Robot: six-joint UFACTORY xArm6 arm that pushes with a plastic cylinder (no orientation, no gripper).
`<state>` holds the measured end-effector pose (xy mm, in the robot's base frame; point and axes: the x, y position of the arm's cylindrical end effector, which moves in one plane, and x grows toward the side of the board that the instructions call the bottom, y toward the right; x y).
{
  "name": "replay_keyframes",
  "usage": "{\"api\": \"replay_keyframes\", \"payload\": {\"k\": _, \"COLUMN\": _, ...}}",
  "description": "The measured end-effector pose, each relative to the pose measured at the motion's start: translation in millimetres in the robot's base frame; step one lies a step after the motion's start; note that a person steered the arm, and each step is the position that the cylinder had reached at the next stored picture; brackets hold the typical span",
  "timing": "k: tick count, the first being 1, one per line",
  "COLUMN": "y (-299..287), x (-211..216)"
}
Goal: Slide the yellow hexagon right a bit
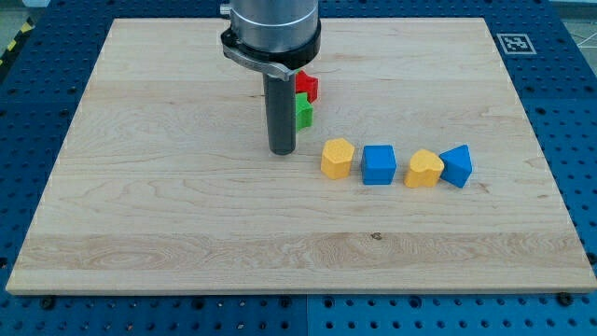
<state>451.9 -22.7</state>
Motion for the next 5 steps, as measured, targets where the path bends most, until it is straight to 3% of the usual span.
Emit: {"api": "replay_keyframes", "payload": {"k": 5, "y": 65, "x": -12}}
